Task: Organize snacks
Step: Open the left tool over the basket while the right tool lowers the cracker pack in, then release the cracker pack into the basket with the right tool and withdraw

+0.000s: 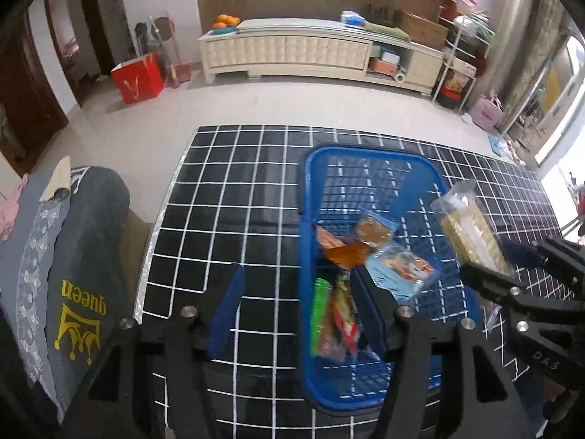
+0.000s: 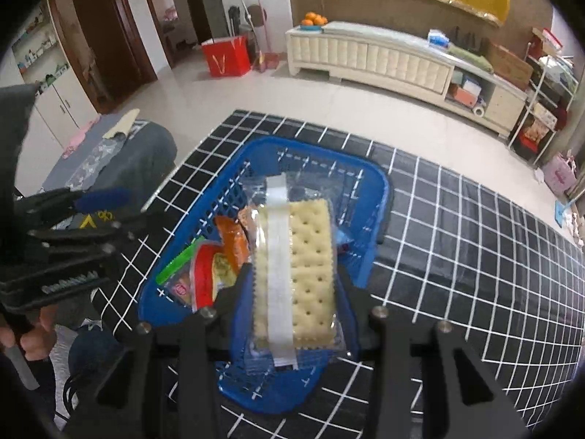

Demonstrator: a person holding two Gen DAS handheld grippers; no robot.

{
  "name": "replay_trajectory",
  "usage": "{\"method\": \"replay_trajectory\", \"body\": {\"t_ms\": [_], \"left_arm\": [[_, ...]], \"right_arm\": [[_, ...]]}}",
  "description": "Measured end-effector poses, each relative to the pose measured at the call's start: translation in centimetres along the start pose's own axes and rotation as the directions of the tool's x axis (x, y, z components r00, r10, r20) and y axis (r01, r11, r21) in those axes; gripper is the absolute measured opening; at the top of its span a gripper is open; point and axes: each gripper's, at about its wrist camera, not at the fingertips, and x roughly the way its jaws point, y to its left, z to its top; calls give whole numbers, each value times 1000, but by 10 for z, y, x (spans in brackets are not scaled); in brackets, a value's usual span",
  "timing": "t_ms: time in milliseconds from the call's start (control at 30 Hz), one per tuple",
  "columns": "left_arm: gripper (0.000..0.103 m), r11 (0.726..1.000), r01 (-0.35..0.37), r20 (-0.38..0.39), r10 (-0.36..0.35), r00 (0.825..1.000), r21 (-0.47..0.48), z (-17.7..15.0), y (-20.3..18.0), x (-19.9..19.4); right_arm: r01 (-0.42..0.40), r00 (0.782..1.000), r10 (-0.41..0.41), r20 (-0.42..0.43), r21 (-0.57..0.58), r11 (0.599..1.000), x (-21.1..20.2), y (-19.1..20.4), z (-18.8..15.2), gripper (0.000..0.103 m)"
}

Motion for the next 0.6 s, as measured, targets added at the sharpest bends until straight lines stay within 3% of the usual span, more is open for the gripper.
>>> {"method": "replay_trajectory", "body": {"t_ms": [67, 100, 233, 600], "left_arm": [[79, 1000, 14, -8, -14, 1000, -9, 2, 7, 5], [83, 1000, 16, -8, -16, 1000, -11, 2, 9, 7], [84, 1000, -11, -9, 11, 1000, -14, 2, 18, 17], [89, 1000, 16, -39, -16, 999, -13, -4, 30, 33]], "right_arm": [[4, 1000, -4, -16, -6, 1000, 9, 4, 3, 47], [8, 1000, -8, -22, -12, 1000, 13, 6, 4, 47], [31, 998, -31, -61, -15, 999, 30, 12, 7, 47], [63, 991, -66, -115, -33, 997, 50, 18, 7, 49]]}}
